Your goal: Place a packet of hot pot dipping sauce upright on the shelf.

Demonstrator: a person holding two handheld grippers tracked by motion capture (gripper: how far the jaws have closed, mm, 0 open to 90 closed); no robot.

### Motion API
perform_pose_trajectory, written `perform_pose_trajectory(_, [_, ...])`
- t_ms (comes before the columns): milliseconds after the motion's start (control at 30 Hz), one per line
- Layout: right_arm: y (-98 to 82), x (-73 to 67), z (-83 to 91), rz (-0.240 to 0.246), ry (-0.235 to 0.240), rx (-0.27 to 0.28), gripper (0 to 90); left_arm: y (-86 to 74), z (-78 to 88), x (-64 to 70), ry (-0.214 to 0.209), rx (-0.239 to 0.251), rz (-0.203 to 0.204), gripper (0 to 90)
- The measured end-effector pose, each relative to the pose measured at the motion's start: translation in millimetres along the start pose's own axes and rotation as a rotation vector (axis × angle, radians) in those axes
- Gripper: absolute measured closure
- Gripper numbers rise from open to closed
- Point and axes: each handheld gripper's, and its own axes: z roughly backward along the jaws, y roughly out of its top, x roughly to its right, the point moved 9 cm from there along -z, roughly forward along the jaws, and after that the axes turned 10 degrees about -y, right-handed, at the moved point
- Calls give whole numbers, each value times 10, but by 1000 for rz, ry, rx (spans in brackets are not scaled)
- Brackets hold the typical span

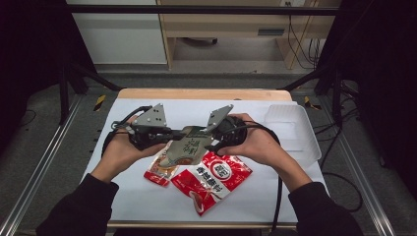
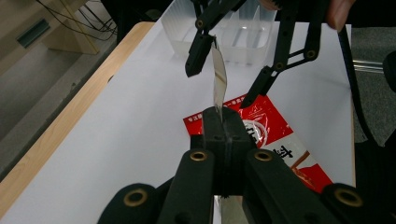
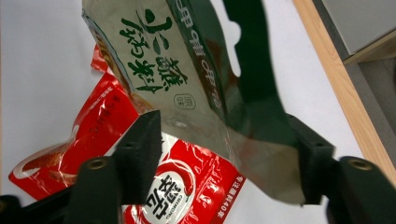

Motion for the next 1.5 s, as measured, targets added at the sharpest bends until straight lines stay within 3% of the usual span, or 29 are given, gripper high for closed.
perform_pose_trajectory(100, [-8,-15,1,-1,11,7,490,8,-17,14,-4,-1,-4,900])
perform_pose_trajectory(133, [-15,-24,5,-12,22,11,641,14,-34,27,-5,0,-4,900])
perform_pose_trajectory(200, [-38,-26,2,-16,25,-2,729,11,-42,33,-4,-2,-4,900])
perform_pose_trajectory(233, [-38,-26,2,-16,25,-2,729,11,-42,33,-4,-2,-4,900])
perform_pose_trajectory(267, [-44,-32,13,-25,39,2,838,7,-36,25,-4,7,3,900])
perform_pose_trajectory(333, [-44,-29,31,-41,51,8,887,-2,-26,7,-2,17,14,900])
perform_pose_trajectory(400, [-34,-34,48,-61,58,6,897,-10,-23,-12,-4,26,27,900])
perform_pose_trajectory(633, [-27,-17,75,-57,57,-36,900,-24,-33,-40,-13,38,46,900])
perform_pose_trajectory(733, [-34,10,80,-59,53,-52,900,-30,-65,-74,2,37,59,894])
perform_pose_trajectory(800, [-52,27,75,-66,49,-63,900,-45,-98,-100,24,31,64,821])
perform_pose_trajectory(867, [-90,55,66,-59,41,-80,900,-65,-116,-129,45,32,72,649])
perform_pose_trajectory(1033, [-178,155,106,-63,4,-113,900,-125,-96,-154,79,59,90,411])
perform_pose_trajectory(1133, [-261,303,227,-79,-31,-113,900,-270,-9,-185,118,72,124,366])
perform_pose_trajectory(1267, [-316,392,333,-97,-52,-112,900,-398,76,-207,150,88,156,340])
perform_pose_trajectory(1367, [-410,498,462,-115,-80,-126,900,-547,193,-209,203,89,164,297])
perform_pose_trajectory(1500, [-516,595,543,-143,-109,-153,900,-691,293,-191,235,96,181,264])
